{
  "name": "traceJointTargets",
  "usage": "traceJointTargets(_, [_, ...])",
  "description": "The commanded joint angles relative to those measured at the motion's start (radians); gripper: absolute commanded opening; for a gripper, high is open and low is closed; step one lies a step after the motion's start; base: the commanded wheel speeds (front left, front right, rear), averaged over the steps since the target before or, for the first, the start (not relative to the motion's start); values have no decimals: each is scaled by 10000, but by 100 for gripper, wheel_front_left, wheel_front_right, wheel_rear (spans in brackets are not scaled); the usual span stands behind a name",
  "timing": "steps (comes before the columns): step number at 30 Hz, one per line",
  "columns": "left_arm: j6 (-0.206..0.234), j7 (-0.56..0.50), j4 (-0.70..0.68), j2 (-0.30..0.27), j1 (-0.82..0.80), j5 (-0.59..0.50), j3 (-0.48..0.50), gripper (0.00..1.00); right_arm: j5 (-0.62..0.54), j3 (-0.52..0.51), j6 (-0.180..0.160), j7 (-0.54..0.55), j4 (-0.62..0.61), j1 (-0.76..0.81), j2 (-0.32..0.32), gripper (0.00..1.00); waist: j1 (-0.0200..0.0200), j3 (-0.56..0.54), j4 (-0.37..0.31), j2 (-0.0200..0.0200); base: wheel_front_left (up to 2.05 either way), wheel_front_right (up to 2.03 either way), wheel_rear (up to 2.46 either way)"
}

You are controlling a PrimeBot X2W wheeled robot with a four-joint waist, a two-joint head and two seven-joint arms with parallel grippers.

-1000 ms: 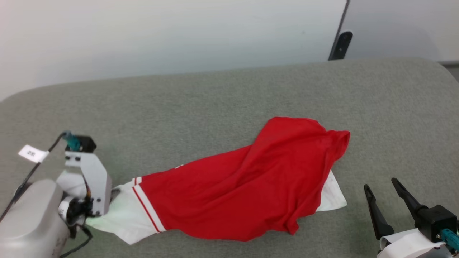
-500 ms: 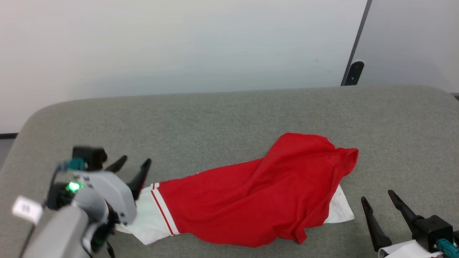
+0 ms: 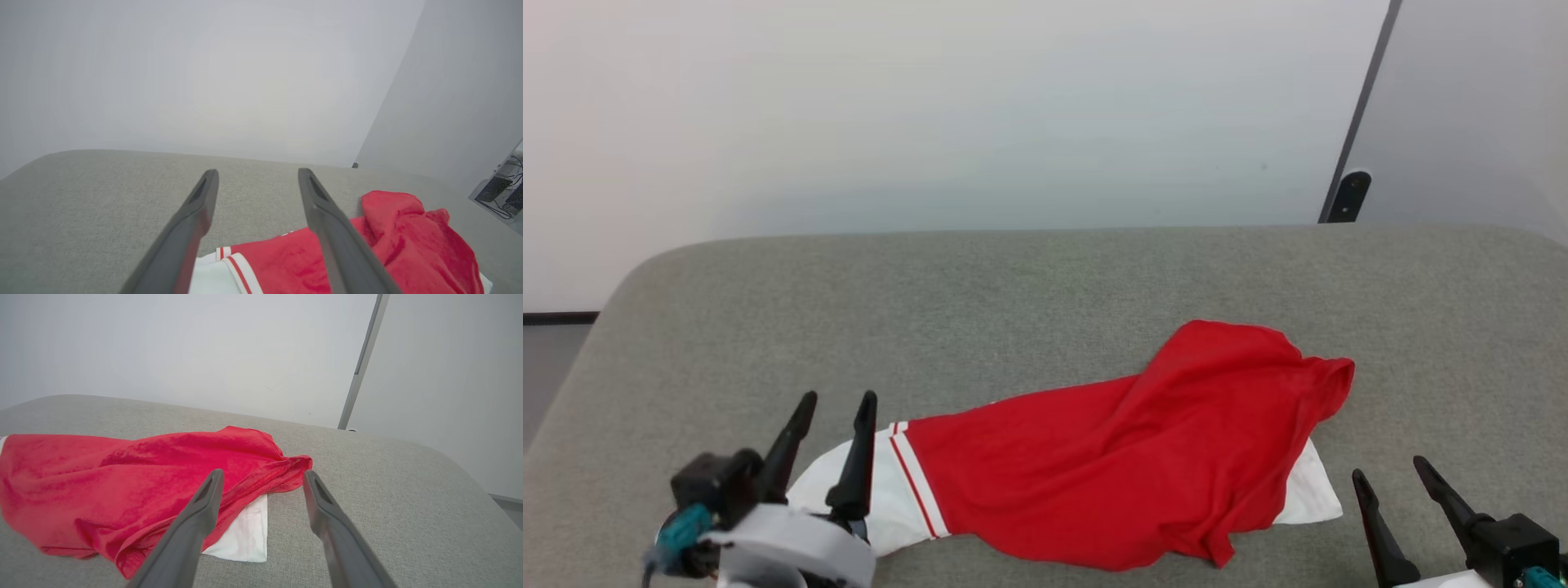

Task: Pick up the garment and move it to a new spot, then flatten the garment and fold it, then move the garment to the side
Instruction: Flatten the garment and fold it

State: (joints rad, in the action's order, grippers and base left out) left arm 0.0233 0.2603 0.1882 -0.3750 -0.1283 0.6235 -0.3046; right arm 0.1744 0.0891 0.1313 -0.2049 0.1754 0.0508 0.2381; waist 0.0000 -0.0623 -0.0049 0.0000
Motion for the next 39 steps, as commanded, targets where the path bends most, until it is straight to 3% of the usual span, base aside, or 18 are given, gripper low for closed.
traceJointTargets(1, [-36, 57, -116, 39, 107, -111, 127, 100, -62, -13, -11, -71, 4, 80, -47, 100, 0, -53, 55, 0, 0, 0, 0])
traceJointTargets(13, [-963, 37, -690, 1457, 1728, -2202, 2082, 100, -275, -507, -11, -317, 227, 320, -110, 100, 0, -392, 280, 0, 0, 0, 0])
traceJointTargets(25, [-1486, 38, -410, 2356, 1454, -3000, 2500, 100, -197, -519, -11, 19, 343, -69, 83, 100, 0, -190, 237, 0, 0, 0, 0])
traceJointTargets(31, [-1540, 37, -183, 2479, 1041, -2962, 2332, 100, 445, -126, -11, 1298, 661, -998, 701, 100, 0, 123, 730, 0, 0, 0, 0])
traceJointTargets(39, [-1549, 37, 50, 2562, 496, -2832, 1567, 100, 2091, 1400, -11, 4183, 1251, -2782, 2494, 100, 0, 737, 1741, 0, 0, 0, 0])
